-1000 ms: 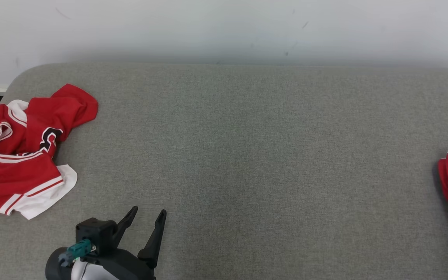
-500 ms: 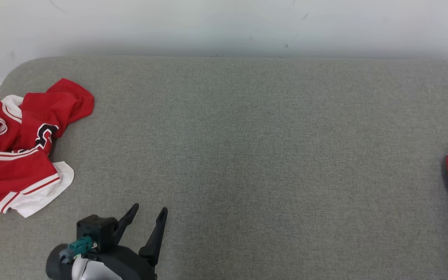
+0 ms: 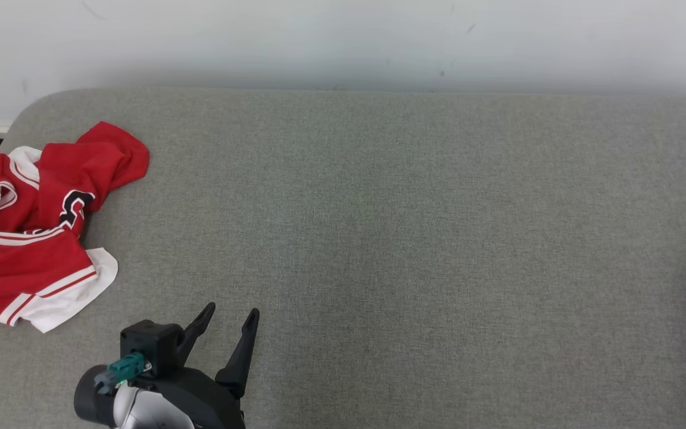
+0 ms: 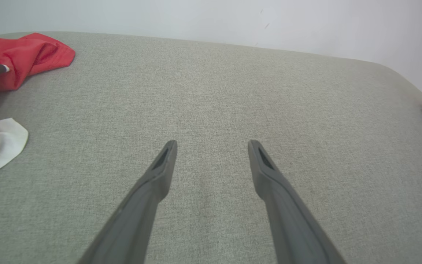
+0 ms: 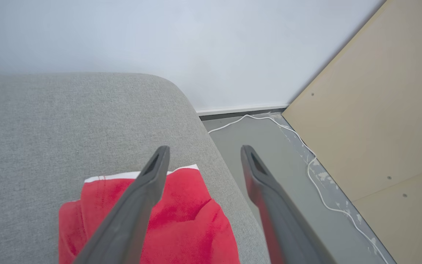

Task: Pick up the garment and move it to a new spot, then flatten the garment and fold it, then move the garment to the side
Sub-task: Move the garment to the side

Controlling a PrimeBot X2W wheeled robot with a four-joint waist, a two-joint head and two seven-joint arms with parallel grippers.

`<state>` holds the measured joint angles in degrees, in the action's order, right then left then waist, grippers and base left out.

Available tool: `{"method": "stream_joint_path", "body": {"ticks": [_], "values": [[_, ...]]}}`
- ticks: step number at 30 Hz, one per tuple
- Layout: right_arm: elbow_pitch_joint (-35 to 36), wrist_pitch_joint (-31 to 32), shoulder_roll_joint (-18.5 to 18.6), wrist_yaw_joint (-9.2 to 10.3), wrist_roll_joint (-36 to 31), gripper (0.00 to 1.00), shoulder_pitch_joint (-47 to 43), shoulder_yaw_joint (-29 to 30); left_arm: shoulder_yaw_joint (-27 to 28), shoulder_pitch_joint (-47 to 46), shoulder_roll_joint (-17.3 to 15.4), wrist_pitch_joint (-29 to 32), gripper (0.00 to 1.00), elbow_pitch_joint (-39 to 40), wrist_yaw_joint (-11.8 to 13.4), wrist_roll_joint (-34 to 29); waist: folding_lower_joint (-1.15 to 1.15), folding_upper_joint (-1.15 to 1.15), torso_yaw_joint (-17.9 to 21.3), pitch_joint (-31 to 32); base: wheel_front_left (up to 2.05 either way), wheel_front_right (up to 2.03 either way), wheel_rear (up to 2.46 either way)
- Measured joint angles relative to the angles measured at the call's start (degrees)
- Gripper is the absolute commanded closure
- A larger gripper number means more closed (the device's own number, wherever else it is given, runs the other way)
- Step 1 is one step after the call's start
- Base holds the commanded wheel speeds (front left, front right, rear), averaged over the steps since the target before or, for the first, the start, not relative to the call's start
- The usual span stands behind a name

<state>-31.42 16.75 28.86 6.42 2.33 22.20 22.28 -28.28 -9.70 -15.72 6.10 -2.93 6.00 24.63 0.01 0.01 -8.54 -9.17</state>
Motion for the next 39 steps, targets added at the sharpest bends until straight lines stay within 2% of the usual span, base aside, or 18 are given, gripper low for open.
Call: {"method": "stream_joint_path", "body": {"ticks": [4, 8, 14, 16, 21, 25, 32, 39], "values": [[-0.08, -2.24, -0.24, -1.65, 0.47, 0.00, 2.43, -1.65, 0.00, -0.09, 0.49, -0.02, 0.00, -0.58, 0.00, 0.01, 0.00, -0.01, -0.02, 0.86, 0.00, 0.00, 0.00], [0.04, -5.10, -2.01, -4.26, 1.66, 0.00, 3.32, -3.39, 0.04, -0.09, 1.09, -0.12, 0.00, -1.90, 0.00, 0.02, -0.01, 0.00, 0.01, 2.15, 0.00, 0.00, 0.00], [0.37, -9.33, -7.32, -9.45, 6.70, 0.00, 3.48, -4.46, 0.40, -0.05, 1.30, -1.21, 0.00, -3.48, 0.00, 0.19, 0.00, -0.01, 0.52, 4.78, 0.00, 0.00, 0.00], [1.02, -11.17, -10.89, -10.18, 8.28, 0.00, 2.27, -4.65, 1.00, 0.02, 1.44, -2.19, 0.00, -4.02, 0.01, 0.38, -0.01, -0.01, 0.93, 6.36, 0.00, 0.00, 0.00], [3.19, -13.66, -17.97, -10.90, 10.21, 0.00, -2.32, -7.10, 2.66, 1.04, 1.26, -3.97, 0.00, -4.10, 0.04, 0.64, -0.01, -0.02, 1.98, 9.13, 0.00, 0.00, 0.00], [5.72, -15.26, -21.62, -10.98, 10.21, 0.00, -7.18, -8.64, 3.43, 1.48, 1.31, -5.15, 0.00, -4.54, 0.13, 0.62, -0.01, -0.01, 3.02, 11.18, 0.00, 0.00, 0.00], [11.60, -17.28, -25.21, -11.38, 9.61, 0.00, -13.43, -11.99, 4.58, 3.89, 1.20, -6.36, 0.00, -4.56, 0.55, 0.59, -0.02, -0.02, 4.51, 14.12, 0.00, 0.00, 0.00], [15.53, -17.53, -24.93, -11.56, 8.56, 0.00, -16.37, -14.83, 5.75, 4.89, 1.20, -7.00, 0.00, -4.24, 0.64, 0.54, -0.02, -0.01, 5.88, 15.49, 0.00, 0.00, 0.00]]}}
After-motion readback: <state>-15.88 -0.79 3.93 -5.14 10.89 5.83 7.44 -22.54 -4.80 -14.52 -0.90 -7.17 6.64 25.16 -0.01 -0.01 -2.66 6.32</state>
